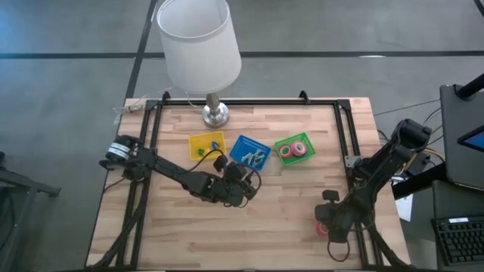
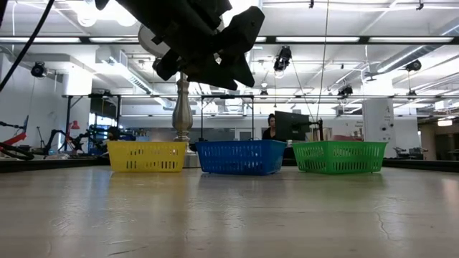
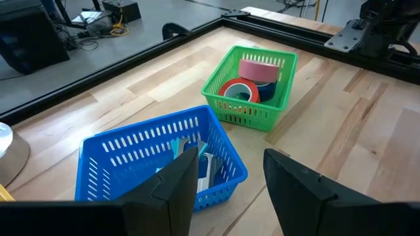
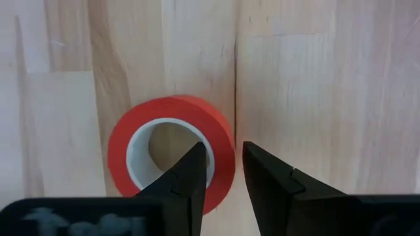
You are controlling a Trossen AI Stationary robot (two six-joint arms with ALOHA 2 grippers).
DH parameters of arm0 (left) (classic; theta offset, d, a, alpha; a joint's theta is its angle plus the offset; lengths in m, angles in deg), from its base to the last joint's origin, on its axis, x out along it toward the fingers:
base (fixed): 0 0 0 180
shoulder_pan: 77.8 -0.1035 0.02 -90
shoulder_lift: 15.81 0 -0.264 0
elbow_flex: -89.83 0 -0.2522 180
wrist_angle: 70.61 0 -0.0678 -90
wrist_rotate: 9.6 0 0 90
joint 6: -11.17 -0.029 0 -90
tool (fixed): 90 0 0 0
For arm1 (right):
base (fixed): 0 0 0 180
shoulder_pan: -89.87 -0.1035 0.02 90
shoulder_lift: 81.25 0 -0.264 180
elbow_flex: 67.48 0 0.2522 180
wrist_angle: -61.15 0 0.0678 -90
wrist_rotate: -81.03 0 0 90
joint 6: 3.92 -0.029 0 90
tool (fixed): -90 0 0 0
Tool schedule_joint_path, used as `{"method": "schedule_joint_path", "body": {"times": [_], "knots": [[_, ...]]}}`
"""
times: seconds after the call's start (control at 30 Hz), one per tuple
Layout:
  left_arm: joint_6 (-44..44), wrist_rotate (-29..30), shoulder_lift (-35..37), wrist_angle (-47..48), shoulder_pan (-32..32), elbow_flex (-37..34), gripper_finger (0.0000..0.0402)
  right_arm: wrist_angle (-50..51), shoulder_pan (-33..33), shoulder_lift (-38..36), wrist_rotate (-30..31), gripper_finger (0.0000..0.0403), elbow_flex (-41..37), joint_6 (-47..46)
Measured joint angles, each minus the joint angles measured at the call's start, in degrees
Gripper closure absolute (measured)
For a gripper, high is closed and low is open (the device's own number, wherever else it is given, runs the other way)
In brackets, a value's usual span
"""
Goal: Pick and place Stapler, Stapler remover, tape
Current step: Put the red tape into the green bin
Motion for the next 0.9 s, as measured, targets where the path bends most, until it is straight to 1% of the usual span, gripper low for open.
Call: {"method": "schedule_joint_path", "body": {"times": [0.27, 0.5, 0.67, 0.9], "knots": [[0.0, 0.0, 0.0, 0.0, -0.1, 0.0, 0.0225, -1.4, 0.0, 3.7, 0.2, 0.0319, 0.0, 0.2], [0.0, 0.0, 0.0, -0.1, -0.3, 0.0, 0.0225, -1.4, 0.1, 4.0, 0.3, 0.0332, 0.0, 0.6], [0.0, 0.0, 0.0, -0.2, -0.3, 0.0, 0.0225, -1.5, 0.1, 3.2, 0.8, 0.034, -0.1, 10.4], [0.0, 0.0, 0.0, -0.2, -0.3, 0.0, 0.0225, -1.9, 0.2, 3.0, 4.7, 0.0348, -0.2, 18.4]]}}
